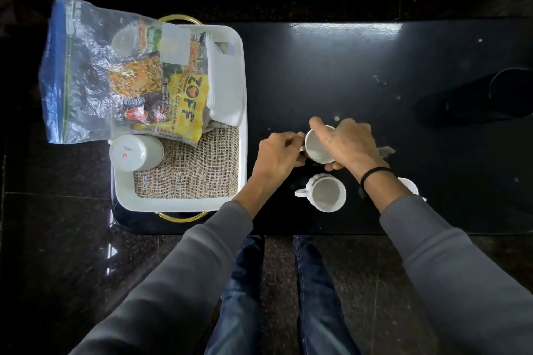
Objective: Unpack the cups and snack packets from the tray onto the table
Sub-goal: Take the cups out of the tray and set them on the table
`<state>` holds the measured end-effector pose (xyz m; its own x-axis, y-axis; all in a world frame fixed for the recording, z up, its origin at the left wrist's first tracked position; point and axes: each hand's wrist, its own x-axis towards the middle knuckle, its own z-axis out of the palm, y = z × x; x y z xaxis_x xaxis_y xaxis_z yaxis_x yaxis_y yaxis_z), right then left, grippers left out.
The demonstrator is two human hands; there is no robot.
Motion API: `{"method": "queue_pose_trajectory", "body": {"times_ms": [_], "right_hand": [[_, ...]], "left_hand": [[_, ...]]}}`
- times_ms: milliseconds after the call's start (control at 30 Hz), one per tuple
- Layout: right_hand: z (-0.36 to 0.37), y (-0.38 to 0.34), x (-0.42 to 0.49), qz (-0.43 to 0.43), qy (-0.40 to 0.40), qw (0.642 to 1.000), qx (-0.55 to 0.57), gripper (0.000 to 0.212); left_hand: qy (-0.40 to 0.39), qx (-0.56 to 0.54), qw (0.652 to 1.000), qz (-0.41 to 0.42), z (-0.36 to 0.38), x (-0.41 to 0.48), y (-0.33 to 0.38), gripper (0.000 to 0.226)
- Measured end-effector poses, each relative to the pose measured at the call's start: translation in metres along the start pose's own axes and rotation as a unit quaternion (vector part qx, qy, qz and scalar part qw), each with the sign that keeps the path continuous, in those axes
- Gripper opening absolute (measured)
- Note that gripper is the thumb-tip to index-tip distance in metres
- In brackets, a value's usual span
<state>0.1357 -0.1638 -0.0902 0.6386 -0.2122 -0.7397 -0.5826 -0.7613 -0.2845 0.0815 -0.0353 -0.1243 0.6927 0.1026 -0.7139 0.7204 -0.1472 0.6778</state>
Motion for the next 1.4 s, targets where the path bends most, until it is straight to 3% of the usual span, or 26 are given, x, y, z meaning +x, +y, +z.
{"method": "queue_pose_trajectory", "body": {"times_ms": [167, 367, 533, 667, 933, 1100, 1167, 1267, 1400], "right_hand": [[0.003, 0.002, -0.001, -0.007, 0.016, 1.0, -0.016, 0.089], [-0.001, -0.003, -0.008, -0.042, 0.059, 0.988, -0.137, 0.101], [-0.006, -0.014, -0.019, -0.138, 0.155, 0.926, -0.316, 0.089], [-0.008, -0.035, -0.036, -0.193, 0.174, 0.888, -0.38, 0.068], [0.046, -0.104, -0.068, -0.309, 0.053, 0.895, -0.317, 0.045], [0.102, -0.139, -0.093, -0.365, -0.095, 0.899, -0.224, 0.025], [0.122, -0.147, -0.098, -0.387, -0.113, 0.89, -0.212, 0.018], [0.145, -0.155, -0.101, -0.392, -0.133, 0.885, -0.212, 0.016], [0.157, -0.157, -0.098, -0.382, -0.146, 0.893, -0.19, 0.017]], "left_hand": [[-0.005, -0.017, 1.0, -0.007, -0.001, 0.0, -0.001, 0.035], [-0.01, 0.012, 1.0, -0.005, -0.004, -0.006, 0.005, 0.035], [0.043, 0.126, 0.99, 0.041, -0.013, -0.019, 0.012, 0.034], [0.083, 0.157, 0.981, 0.072, -0.038, -0.034, 0.018, 0.025], [0.169, 0.172, 0.959, 0.147, -0.133, -0.062, 0.008, 0.021], [0.279, 0.337, 0.891, 0.122, -0.193, -0.074, -0.019, 0.033], [0.268, 0.402, 0.871, 0.09, -0.21, -0.074, -0.032, 0.046], [0.227, 0.438, 0.868, 0.05, -0.224, -0.07, -0.05, 0.065], [0.209, 0.44, 0.869, 0.09, -0.233, -0.063, -0.061, 0.067]]}}
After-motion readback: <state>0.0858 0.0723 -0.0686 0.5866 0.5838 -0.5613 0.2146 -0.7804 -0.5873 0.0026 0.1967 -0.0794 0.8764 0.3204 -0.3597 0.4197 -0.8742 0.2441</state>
